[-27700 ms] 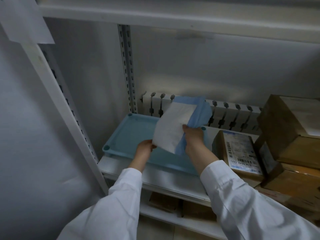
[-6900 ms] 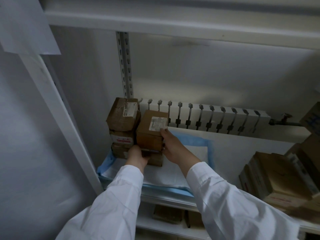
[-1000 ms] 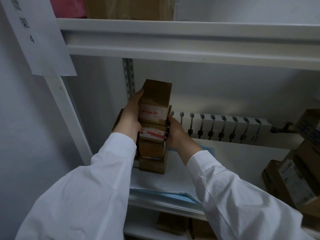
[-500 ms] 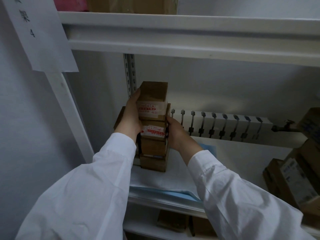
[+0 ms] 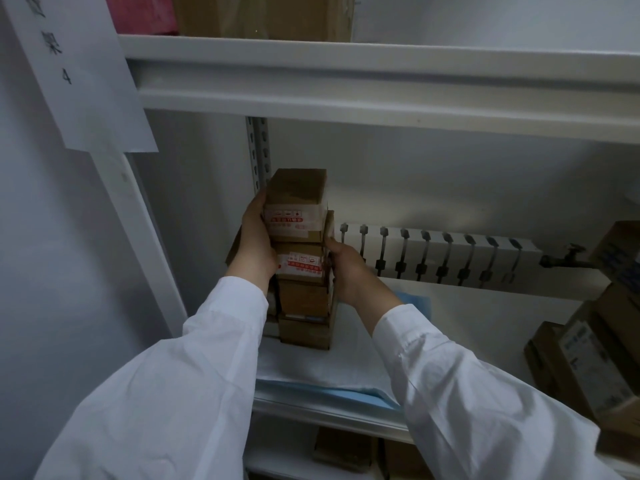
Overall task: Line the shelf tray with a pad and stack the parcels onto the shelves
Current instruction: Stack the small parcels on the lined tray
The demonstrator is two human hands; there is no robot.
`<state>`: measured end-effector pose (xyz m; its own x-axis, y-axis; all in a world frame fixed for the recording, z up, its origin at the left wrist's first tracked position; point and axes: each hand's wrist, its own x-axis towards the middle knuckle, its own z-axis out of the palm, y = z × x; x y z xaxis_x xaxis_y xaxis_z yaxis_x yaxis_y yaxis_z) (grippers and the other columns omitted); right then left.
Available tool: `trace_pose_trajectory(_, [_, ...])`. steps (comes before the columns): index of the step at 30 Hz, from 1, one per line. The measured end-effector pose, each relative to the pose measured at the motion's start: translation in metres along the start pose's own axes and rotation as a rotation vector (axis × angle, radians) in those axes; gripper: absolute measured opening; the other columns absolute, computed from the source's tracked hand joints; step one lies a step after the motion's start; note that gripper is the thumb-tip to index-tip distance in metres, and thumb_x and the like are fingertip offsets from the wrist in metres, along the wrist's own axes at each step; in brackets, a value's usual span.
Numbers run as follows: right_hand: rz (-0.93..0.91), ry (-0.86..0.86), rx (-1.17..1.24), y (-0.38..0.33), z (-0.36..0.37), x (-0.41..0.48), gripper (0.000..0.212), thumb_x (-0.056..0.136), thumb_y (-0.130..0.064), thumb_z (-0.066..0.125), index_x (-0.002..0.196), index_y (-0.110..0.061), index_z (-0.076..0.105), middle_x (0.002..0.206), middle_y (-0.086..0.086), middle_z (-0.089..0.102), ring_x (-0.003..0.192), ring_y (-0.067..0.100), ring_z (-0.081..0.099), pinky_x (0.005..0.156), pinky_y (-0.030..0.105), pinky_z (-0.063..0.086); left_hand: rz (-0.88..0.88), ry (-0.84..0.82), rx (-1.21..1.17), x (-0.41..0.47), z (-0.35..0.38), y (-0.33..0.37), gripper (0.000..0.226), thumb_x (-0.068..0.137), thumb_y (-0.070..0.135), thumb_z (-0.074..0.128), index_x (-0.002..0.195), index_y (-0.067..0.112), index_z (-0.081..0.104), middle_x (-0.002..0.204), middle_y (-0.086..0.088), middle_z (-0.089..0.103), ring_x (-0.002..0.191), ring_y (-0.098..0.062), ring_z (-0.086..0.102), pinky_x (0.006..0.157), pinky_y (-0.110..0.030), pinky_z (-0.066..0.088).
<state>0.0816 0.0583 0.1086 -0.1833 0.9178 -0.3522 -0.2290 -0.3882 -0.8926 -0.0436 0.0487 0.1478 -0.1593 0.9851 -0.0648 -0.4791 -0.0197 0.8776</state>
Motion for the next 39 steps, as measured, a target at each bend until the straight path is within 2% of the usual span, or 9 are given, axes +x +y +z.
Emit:
trace_pose_trajectory(4, [0.005,-0.010,-0.003,0.002,0.000,0.005,0.040,0.099,-0.036,0.042,0.130,-0.013,0.052,0.130,0.012,0.057,0.107,0.018,0.058,0.063,0.023,0.044,-0.007,0.032,-0.013,0.000,-0.001,-0.001,0.046,0.094,0.056,0.034,0.110,0.023,0.063,0.115,-0.007,0.067,0.111,-0.032,0.061,0.100,-0.046,0.044])
trace_pose_trajectory(6, [0.005,-0.019,0.022,0.004,0.000,0.008,0.042,0.097,-0.039,0.044,0.126,-0.011,0.056,0.124,0.013,0.062,0.094,0.021,0.064,0.075,0.032,0.052,-0.006,0.027,-0.022,-0.001,-0.001,-0.002,0.046,0.093,0.055,0.035,0.110,0.022,0.063,0.116,-0.009,0.066,0.112,-0.033,0.060,0.102,-0.047,0.043])
trace_pose_trajectory(9, [-0.003,-0.012,0.061,0.007,0.000,0.016,0.043,0.097,-0.042,0.043,0.123,-0.012,0.060,0.117,0.015,0.066,0.105,0.030,0.064,0.099,0.045,0.048,-0.006,0.014,-0.032,-0.003,-0.001,-0.003,0.043,0.093,0.053,0.037,0.101,0.021,0.065,0.105,-0.007,0.068,0.104,-0.031,0.062,0.098,-0.043,0.046])
trace_pose_trajectory(13, [-0.021,0.030,0.009,0.010,0.000,0.018,0.047,0.092,-0.049,0.044,0.120,-0.016,0.063,0.113,0.014,0.069,0.106,0.032,0.065,0.102,0.049,0.045,-0.008,0.009,-0.020,-0.008,0.001,-0.004,0.041,0.094,0.053,0.037,0.093,0.023,0.065,0.097,-0.004,0.069,0.099,-0.029,0.063,0.094,-0.041,0.047])
trace_pose_trajectory(18, [-0.009,0.079,-0.101,0.009,0.000,0.026,0.057,0.079,-0.056,0.051,0.120,-0.018,0.061,0.117,0.015,0.067,0.107,0.033,0.063,0.101,0.048,0.045,0.002,0.042,-0.011,-0.011,0.003,-0.002,0.043,0.093,0.055,0.037,0.094,0.023,0.066,0.104,-0.006,0.070,0.109,-0.033,0.062,0.101,-0.046,0.044])
trace_pose_trajectory(21, [-0.002,0.092,-0.162,0.001,0.003,0.016,0.053,0.087,-0.051,0.049,0.121,-0.013,0.059,0.124,0.018,0.061,0.115,0.034,0.057,0.105,0.047,0.042,-0.019,0.055,-0.023,-0.012,0.004,0.001,0.042,0.093,0.054,0.038,0.094,0.023,0.066,0.106,-0.007,0.068,0.115,-0.035,0.059,0.104,-0.048,0.041])
trace_pose_trajectory(29, [0.030,0.052,-0.124,-0.005,0.003,-0.002,0.050,0.093,-0.050,0.044,0.125,-0.012,0.055,0.128,0.017,0.056,0.120,0.033,0.053,0.107,0.046,0.039,-0.046,0.106,-0.001,-0.023,0.005,0.002,0.039,0.092,0.056,0.039,0.091,0.024,0.061,0.097,-0.003,0.068,0.095,-0.026,0.063,0.093,-0.041,0.047])
trace_pose_trajectory(33, [0.013,0.036,-0.048,-0.008,0.001,-0.017,0.052,0.096,-0.047,0.042,0.135,-0.013,0.048,0.139,0.016,0.049,0.125,0.031,0.049,0.109,0.041,0.037,-0.034,0.187,0.027,-0.028,0.007,0.003,0.033,0.092,0.054,0.042,0.092,0.025,0.058,0.091,0.000,0.064,0.086,-0.022,0.061,0.078,-0.034,0.048])
trace_pose_trajectory(39, [0.007,0.075,-0.021,-0.015,0.000,-0.044,0.054,0.100,-0.042,0.036,0.144,-0.012,0.034,0.147,0.017,0.039,0.133,0.030,0.040,0.106,0.034,0.033,0.119,0.458,0.096,-0.033,0.014,-0.010,0.033,0.086,0.041,0.052,0.110,0.021,0.043,0.111,-0.003,0.059,0.104,-0.025,0.057,0.093,-0.045,0.048])
